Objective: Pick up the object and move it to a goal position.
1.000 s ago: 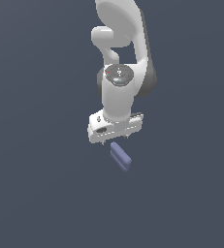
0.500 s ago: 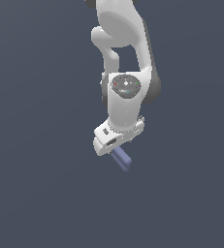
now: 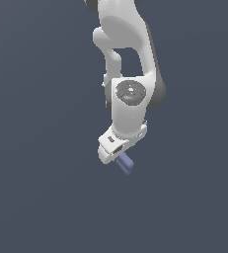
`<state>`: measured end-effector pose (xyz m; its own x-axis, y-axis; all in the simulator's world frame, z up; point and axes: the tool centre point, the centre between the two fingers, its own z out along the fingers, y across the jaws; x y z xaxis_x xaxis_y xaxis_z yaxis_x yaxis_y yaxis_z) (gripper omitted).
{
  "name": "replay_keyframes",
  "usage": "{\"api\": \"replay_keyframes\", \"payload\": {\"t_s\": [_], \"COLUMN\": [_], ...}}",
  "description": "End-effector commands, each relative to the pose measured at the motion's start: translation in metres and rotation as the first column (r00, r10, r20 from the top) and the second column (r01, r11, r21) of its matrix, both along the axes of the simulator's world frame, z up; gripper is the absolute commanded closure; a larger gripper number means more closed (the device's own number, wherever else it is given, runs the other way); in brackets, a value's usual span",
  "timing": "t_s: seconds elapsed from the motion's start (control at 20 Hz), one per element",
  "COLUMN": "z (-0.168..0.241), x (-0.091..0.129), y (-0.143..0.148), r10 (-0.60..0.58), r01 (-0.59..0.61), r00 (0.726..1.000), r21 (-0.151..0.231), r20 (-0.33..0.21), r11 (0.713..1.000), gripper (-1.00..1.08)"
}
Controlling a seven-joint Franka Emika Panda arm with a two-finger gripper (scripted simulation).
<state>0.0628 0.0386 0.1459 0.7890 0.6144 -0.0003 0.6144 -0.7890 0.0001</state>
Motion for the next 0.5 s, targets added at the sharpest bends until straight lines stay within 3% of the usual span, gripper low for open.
{"api": "replay_keyframes", "payload": {"t_s": [0.0,0.45], "z": [0.0,-0.031], "x": [0.0,-0.001], "y": [0.0,0.0], "r10": [0.0,0.003], "r01": [0.0,-0.003], "r00": [1.0,1.0], "r21": [0.0,0.0], "r20": [0.0,0.0], "r11": [1.0,1.0], "gripper": [-0.92,-0.92]}}
